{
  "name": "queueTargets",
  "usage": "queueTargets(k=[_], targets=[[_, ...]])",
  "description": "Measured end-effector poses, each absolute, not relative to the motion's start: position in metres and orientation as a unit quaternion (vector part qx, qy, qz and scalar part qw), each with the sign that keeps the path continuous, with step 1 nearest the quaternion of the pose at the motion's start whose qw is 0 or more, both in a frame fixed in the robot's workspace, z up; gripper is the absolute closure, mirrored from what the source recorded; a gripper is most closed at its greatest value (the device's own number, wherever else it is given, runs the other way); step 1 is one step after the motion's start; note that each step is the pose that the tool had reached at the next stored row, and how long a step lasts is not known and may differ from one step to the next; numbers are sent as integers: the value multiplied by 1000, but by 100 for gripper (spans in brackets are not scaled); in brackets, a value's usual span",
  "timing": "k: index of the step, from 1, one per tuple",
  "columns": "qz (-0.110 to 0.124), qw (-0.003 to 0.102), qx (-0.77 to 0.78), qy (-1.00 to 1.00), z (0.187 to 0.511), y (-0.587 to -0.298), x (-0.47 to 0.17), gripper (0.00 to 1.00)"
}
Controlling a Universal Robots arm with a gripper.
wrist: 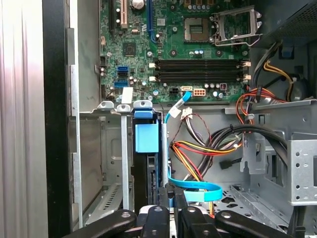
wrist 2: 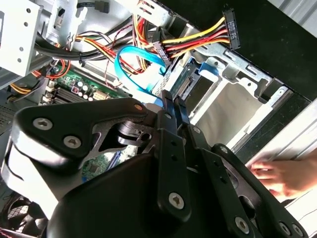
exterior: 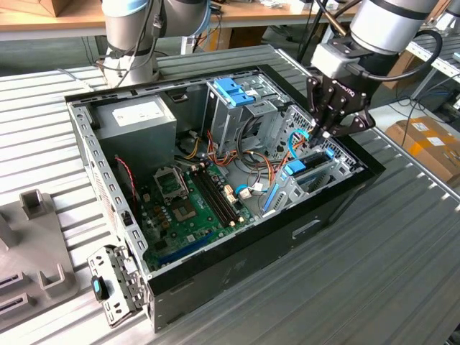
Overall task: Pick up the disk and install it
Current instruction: 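Insert the first disk wire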
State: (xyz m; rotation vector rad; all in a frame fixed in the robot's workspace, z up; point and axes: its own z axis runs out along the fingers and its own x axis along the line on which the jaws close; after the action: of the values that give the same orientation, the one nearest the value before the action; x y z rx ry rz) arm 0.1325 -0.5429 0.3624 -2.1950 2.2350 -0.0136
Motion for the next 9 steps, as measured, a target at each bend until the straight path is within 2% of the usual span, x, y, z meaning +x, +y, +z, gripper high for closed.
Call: queueTargets(k=[6, 9], targets=[[-14, 14, -711, 703, 360, -547, 131, 84], [-15, 15, -712, 701, 358, -550, 123, 84]])
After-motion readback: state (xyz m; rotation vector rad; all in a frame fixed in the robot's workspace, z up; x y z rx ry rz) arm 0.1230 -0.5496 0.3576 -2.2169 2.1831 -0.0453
